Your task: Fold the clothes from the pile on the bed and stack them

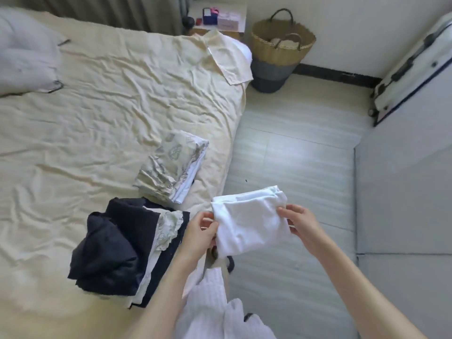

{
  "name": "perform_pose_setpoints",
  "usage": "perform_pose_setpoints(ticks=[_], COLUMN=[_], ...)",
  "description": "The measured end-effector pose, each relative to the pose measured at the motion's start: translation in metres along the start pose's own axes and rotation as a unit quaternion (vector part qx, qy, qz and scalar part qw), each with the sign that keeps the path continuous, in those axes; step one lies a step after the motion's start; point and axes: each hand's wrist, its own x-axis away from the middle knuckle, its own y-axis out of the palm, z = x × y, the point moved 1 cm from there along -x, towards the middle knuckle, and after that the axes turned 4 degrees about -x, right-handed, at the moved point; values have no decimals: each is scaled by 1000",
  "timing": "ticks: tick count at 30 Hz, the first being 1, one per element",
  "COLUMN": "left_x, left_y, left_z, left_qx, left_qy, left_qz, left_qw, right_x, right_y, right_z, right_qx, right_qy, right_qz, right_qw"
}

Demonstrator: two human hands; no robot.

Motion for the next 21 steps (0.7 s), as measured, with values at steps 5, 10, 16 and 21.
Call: perform_pose_setpoints(ticks=[5, 10, 16, 21], left_x=[-78, -128, -178, -210], left_y=[-54, -102, -129, -137], left_z=[28, 40, 41, 25], left_qx=[60, 79, 121, 128], left_qy=[-30, -52, -87, -136], left_qz=[71, 198, 274, 310], left_qw=[995, 976, 950, 932], right_x=[-86, -151, -214, -255], right_y=[96, 194, 285, 329], right_z=[-81, -144, -176, -153], right_qx=[85, 208, 277, 334], right_qy=[-33, -94, -124, -107], right_qz=[-23, -96, -140, -155], right_qw=[996, 969, 942, 924])
